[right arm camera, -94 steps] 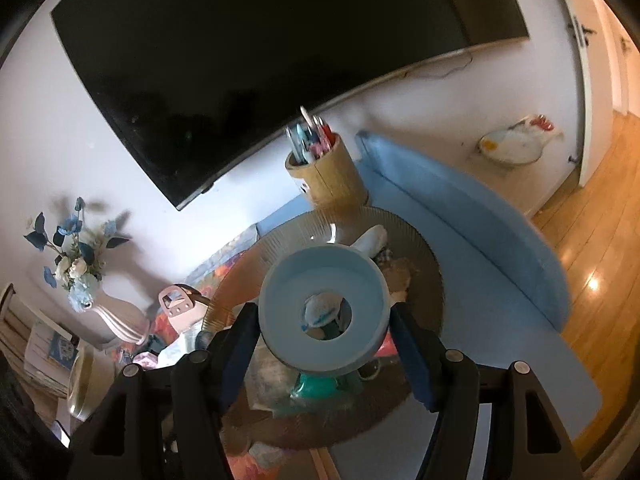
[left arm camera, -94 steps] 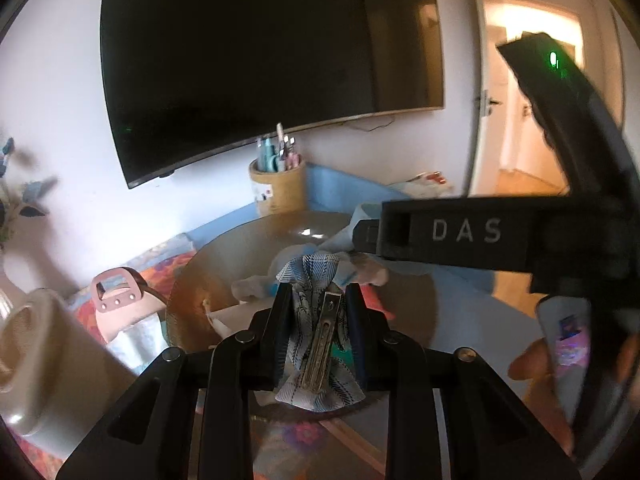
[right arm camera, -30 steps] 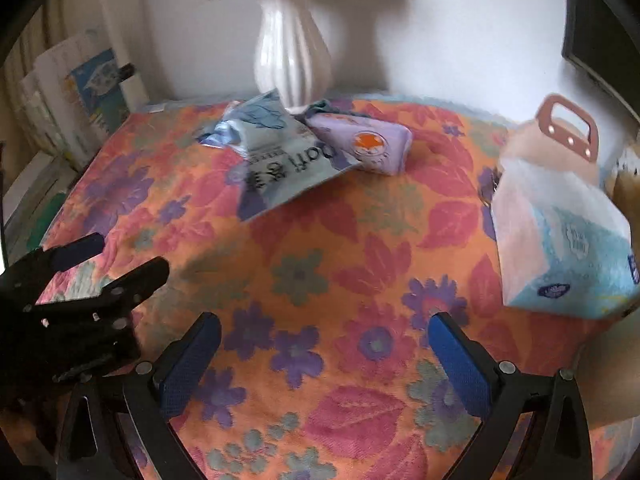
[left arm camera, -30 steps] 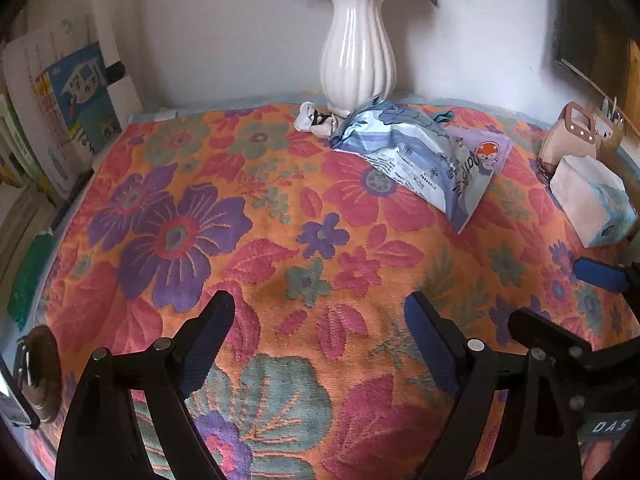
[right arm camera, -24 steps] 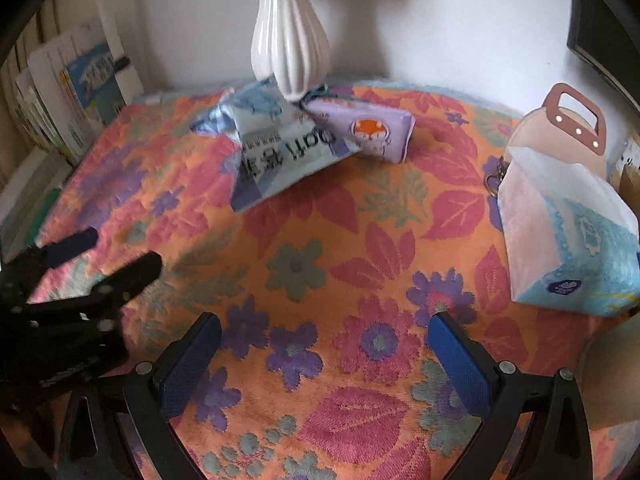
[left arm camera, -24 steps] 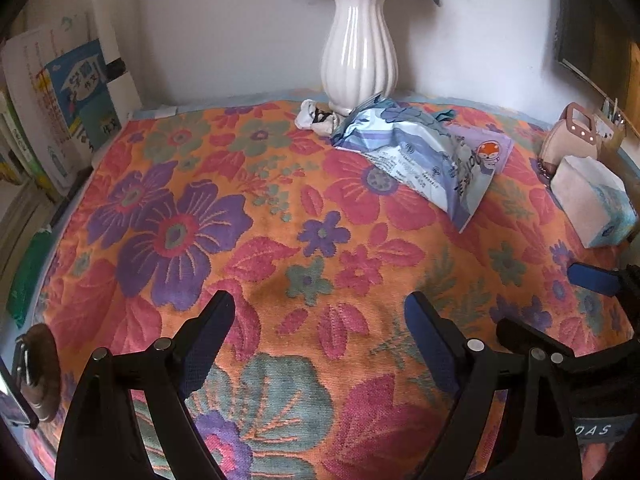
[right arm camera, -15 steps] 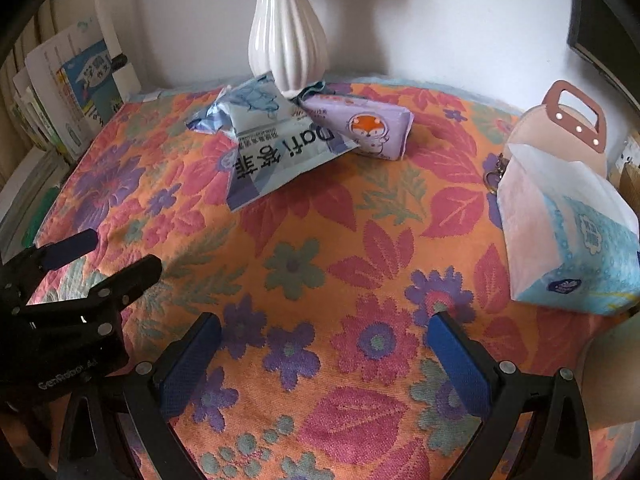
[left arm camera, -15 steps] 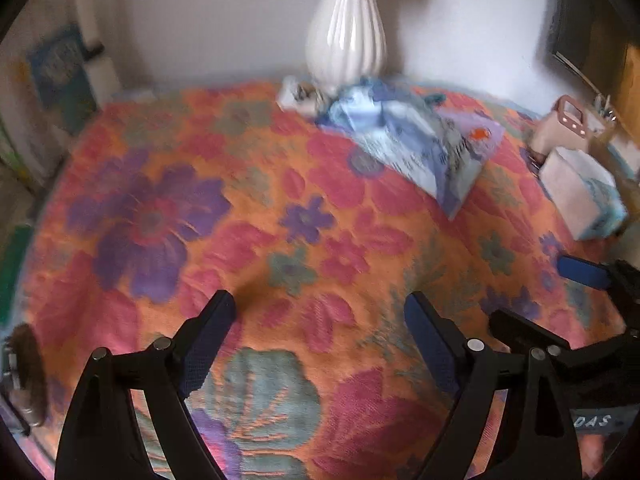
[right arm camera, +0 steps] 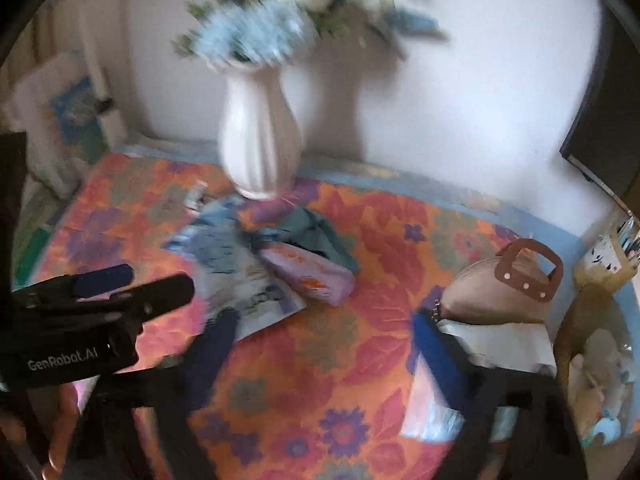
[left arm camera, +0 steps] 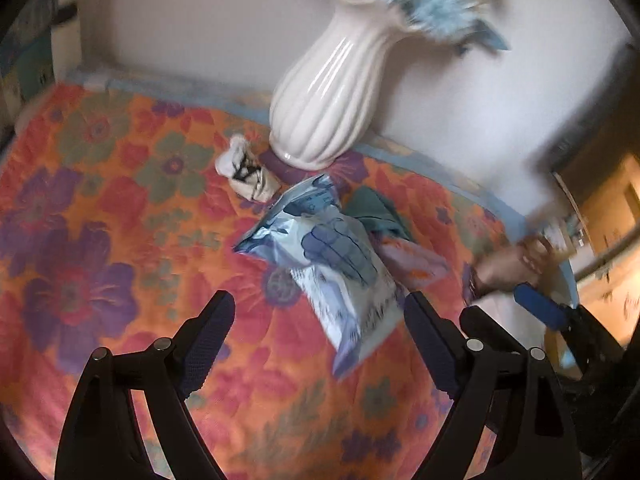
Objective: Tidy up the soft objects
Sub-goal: 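Grasp the blue printed bag with the left gripper while the right reaches the lavender wipes pack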
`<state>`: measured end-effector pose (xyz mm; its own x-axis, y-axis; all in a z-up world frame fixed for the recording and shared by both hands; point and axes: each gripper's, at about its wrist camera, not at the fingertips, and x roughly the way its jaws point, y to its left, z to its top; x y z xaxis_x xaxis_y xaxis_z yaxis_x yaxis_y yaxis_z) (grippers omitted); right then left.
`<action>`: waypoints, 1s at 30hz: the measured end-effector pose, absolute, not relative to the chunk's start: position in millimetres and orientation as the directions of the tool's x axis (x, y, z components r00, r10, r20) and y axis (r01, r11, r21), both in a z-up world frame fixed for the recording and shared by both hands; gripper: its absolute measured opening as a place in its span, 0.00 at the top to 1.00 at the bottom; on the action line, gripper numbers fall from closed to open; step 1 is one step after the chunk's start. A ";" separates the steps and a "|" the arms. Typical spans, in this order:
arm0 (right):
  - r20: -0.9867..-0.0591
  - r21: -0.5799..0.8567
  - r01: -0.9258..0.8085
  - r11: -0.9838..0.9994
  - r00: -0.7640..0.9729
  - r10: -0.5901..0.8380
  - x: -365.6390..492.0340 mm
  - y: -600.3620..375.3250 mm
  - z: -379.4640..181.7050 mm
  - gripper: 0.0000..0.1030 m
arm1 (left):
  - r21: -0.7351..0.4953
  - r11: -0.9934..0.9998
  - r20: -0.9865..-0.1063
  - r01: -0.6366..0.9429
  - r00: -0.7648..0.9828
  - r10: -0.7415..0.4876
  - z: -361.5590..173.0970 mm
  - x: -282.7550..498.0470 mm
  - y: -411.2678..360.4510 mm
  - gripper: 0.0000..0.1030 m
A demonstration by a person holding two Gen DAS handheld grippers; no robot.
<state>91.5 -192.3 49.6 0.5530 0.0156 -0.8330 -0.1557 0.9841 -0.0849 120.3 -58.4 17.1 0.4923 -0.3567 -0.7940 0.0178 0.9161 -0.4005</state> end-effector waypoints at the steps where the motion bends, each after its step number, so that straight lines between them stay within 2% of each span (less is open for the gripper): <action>1: -0.832 -0.123 -0.158 0.980 0.555 -0.015 95.6 -189.8 45.2 0.32 | -0.423 0.906 -0.796 -0.002 0.479 -0.371 9.6 126.1 -59.9 0.17; 3: -0.823 -0.210 -0.199 0.957 0.565 -0.063 107.8 -183.6 34.1 0.32 | -0.458 0.889 -0.789 -0.012 0.465 -0.400 -2.2 134.8 -63.7 0.17; 8: -0.837 -0.221 -0.265 0.939 0.546 -0.043 131.0 -183.7 19.3 0.32 | -0.402 0.916 -0.799 0.006 0.486 -0.354 -12.4 146.8 -78.9 0.19; 12: -0.830 -0.267 -0.319 0.909 0.556 -0.049 142.2 -174.0 6.8 0.32 | -0.420 0.906 -0.781 0.053 0.489 -0.390 -14.9 150.6 -76.4 0.19; 16: -0.854 -0.239 -0.381 0.893 0.521 -0.006 148.4 -163.7 -8.8 0.32 | -0.431 0.899 -0.782 0.081 0.464 -0.417 -13.8 147.7 -61.7 0.32; 20: -0.880 -0.138 -0.385 0.912 0.470 0.065 142.2 -162.9 -13.5 0.53 | -0.441 0.894 -0.787 0.084 0.442 -0.430 -11.5 140.1 -41.3 0.34; 23: -0.887 -0.102 -0.331 0.938 0.457 0.065 132.9 -167.7 -16.6 0.60 | -0.388 0.917 -0.799 0.095 0.460 -0.387 -8.0 134.2 -38.2 0.33; 27: -0.881 -0.040 -0.261 0.965 0.464 0.089 119.7 -174.2 -12.9 0.65 | -0.356 0.927 -0.814 0.116 0.449 -0.369 -11.1 139.4 -55.0 0.32; 28: -0.885 0.015 -0.243 0.970 0.449 0.126 115.3 -178.4 -9.8 0.74 | -0.337 0.933 -0.819 0.124 0.450 -0.355 -11.8 140.7 -61.2 0.30; 30: -0.880 0.145 -0.213 0.966 0.418 0.225 107.8 -187.2 -5.8 0.79 | -0.277 0.948 -0.825 0.156 0.467 -0.318 -12.3 142.0 -75.1 0.30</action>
